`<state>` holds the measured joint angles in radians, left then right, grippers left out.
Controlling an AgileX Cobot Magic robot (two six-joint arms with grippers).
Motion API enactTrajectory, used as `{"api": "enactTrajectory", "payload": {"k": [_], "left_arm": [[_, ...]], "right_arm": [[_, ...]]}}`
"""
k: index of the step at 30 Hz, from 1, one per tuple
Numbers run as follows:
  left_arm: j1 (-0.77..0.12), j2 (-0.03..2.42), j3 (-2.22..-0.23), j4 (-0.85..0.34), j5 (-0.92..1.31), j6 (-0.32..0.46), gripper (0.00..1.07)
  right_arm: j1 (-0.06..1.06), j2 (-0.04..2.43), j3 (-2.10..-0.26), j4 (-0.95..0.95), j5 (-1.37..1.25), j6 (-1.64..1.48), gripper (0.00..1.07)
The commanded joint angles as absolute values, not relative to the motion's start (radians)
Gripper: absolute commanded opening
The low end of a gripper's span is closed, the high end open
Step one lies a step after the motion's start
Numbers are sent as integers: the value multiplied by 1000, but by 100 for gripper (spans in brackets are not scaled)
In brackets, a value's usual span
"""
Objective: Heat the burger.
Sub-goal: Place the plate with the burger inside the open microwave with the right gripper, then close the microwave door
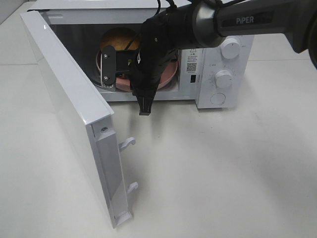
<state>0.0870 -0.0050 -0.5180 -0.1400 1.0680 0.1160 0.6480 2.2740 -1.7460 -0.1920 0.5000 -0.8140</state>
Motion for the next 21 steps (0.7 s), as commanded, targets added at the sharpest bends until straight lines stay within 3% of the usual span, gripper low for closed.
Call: {"api": "enactTrajectory", "payload": {"k": [1,9,18,21], "left_arm": [[88,-19,-516,-141,1070,112,101],[88,-19,-516,-141,1070,112,101],[88,-19,-516,-141,1070,112,101],[88,-19,-516,-141,1070,112,101]], "right_arm": [[643,2268,-1767,-228,460,-782,0],[643,2268,-1767,-240,481,-767,8],[643,2268,-1767,-240,518,-754,38],[643,2268,-1767,-240,518,-740,42]]}}
